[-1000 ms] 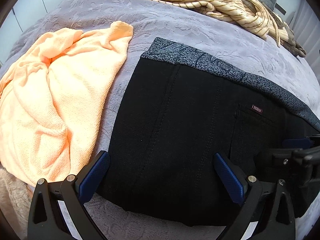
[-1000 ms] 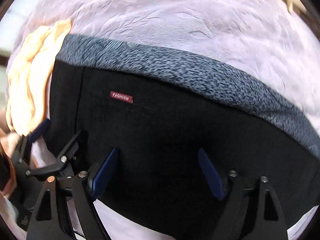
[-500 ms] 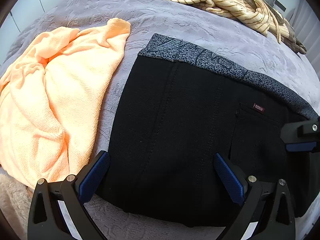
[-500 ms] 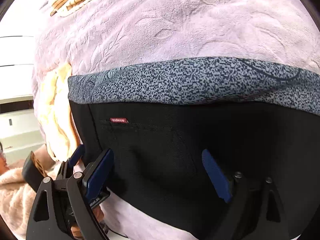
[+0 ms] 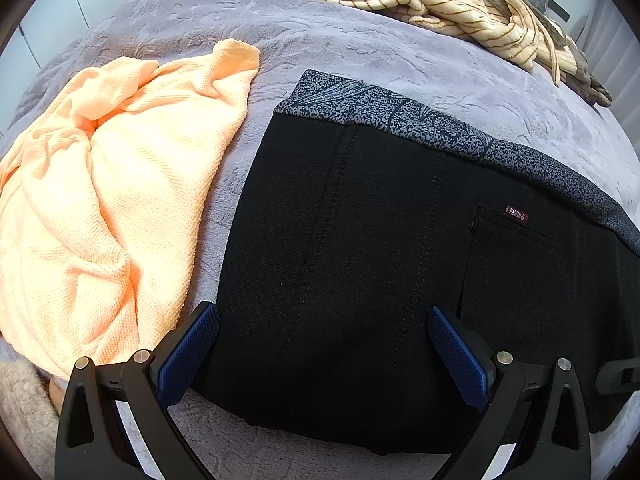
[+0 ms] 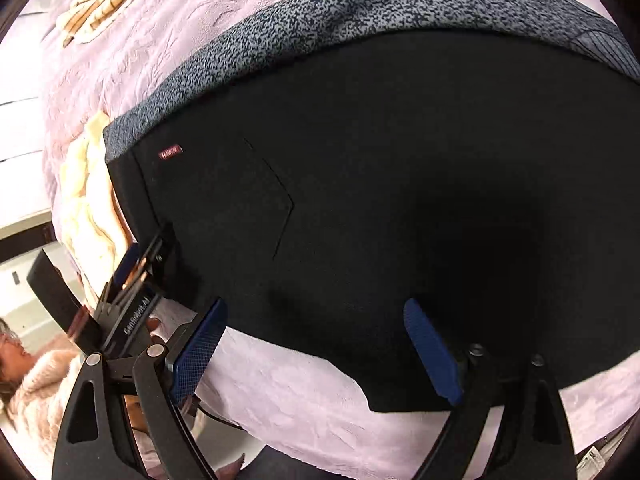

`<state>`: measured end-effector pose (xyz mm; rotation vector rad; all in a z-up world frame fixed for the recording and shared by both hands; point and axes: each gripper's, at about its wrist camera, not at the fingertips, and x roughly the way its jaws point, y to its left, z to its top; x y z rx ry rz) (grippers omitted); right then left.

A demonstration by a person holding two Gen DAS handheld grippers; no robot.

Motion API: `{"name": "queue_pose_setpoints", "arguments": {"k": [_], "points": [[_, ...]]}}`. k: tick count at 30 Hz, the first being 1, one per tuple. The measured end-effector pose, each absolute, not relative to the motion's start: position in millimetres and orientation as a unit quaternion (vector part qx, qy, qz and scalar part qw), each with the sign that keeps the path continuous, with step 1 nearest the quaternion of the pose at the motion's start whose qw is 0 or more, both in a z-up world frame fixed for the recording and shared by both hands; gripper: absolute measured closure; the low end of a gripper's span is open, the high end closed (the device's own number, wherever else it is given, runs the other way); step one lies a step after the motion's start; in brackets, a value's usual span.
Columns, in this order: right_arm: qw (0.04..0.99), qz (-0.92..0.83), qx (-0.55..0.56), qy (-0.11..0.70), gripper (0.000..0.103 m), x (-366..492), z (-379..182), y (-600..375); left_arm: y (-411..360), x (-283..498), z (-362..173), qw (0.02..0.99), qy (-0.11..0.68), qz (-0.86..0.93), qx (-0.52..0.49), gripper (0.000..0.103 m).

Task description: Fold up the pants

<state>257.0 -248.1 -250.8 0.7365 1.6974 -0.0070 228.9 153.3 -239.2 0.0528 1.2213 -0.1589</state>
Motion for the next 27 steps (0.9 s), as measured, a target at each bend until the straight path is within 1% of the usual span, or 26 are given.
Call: {"name": "queue_pose_setpoints", "arguments": {"k": [8, 12, 18, 20, 27], "points": [[0.6, 0.002, 0.267, 0.754, 0.011, 263, -257, -228, 152, 228, -239, 0.815, 0.574, -0.074, 0.028, 0.0], [0.599, 0.004, 0.261, 0.757, 0.006, 262, -259, -226, 151, 227, -240, 0.816, 0.573, -0.075, 0.029, 0.0], [0.602, 0.005, 0.252, 0.758, 0.005, 262, -260, -216, 151, 226, -240, 0.815, 0.574, -0.072, 0.03, 0.0], [0.602, 0.006, 0.249, 0.758, 0.004, 267, -268, -195, 150, 226, -240, 0.815, 0.574, -0.071, 0.03, 0.0], [0.604, 0.009, 0.244, 0.759, 0.004, 271, -271, -190, 148, 226, -239, 0.814, 0.575, -0.071, 0.032, 0.0]]}}
